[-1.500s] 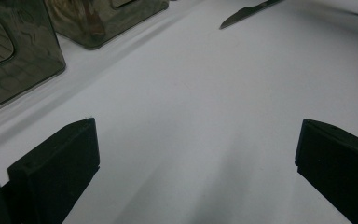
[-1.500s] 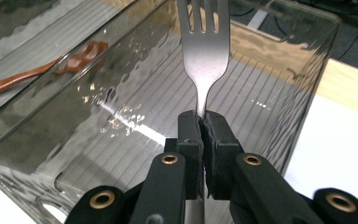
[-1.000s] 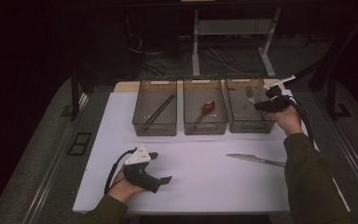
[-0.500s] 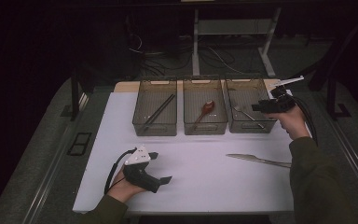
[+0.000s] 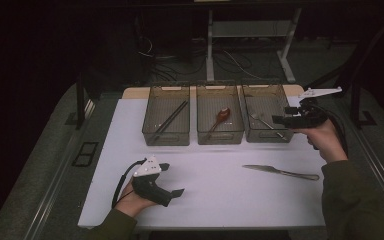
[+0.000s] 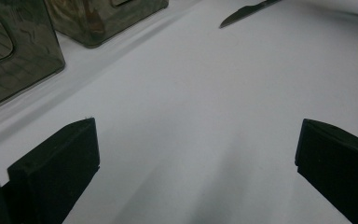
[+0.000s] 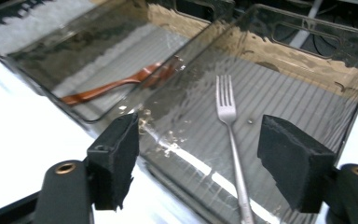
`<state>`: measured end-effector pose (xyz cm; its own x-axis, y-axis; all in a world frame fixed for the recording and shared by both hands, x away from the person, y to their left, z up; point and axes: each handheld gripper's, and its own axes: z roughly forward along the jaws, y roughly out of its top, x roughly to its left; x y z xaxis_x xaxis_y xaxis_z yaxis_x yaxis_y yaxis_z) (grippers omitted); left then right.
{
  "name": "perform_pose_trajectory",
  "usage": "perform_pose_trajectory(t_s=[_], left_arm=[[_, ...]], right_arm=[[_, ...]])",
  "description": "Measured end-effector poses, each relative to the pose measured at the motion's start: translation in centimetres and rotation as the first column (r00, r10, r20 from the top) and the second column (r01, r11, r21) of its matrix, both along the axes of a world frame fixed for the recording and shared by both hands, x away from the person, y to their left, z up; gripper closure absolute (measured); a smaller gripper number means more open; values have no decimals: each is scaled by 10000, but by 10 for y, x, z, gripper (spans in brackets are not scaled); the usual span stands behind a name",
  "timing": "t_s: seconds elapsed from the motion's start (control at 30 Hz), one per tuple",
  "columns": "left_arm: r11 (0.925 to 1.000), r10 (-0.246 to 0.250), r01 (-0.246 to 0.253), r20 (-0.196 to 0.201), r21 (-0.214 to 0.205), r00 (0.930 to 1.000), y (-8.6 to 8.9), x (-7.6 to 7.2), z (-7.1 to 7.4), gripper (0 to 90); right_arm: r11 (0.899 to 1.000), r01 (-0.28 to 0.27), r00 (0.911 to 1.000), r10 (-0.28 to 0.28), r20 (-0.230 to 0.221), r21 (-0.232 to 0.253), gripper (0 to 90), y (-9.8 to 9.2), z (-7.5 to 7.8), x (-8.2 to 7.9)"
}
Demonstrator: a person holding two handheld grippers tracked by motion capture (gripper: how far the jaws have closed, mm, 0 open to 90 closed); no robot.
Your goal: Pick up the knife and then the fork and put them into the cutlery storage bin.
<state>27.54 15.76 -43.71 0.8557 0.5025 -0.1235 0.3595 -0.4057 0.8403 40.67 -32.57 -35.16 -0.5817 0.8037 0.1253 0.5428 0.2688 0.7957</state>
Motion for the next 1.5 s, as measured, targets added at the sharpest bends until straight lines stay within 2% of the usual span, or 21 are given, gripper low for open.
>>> perform_pose_trajectory(t_s=[0.27, 0.4, 0.53, 0.73, 1.0, 1.23, 1.5], left_arm=[[10000, 9, -9, 14, 0, 10000, -1, -1, 0, 0], [10000, -24, 24, 39, 6, 10000, -1, -1, 0, 0], [10000, -47, 47, 55, 8, 10000, -1, -1, 0, 0], [9999, -103, 103, 46, 62, 9999, -1, -2, 0, 0], [9999, -119, 119, 13, -16, 9999, -1, -1, 0, 0], [10000, -25, 25, 10, -8, 10000, -1, -2, 1, 0], [10000, -14, 14, -29, -30, 10000, -2, -2, 0, 0]], right_arm=[[9980, -267, 9993, 252, 274, 564, 263, -4, -3, -33], [9968, -555, 9976, 530, 436, 576, 263, -6, -8, -48], [9957, -736, 9965, 712, 438, 565, 263, -7, -11, -58], [9918, -991, 9944, 959, 436, 801, 263, -8, -17, -70], [9907, -1298, 9914, 1291, 199, 403, 264, -8, -26, -83], [9870, -1604, 9868, 1605, -235, 65, 268, -12, -35, -92], [9861, -1626, 9857, 1608, -495, -351, 269, -16, -41, -95]])
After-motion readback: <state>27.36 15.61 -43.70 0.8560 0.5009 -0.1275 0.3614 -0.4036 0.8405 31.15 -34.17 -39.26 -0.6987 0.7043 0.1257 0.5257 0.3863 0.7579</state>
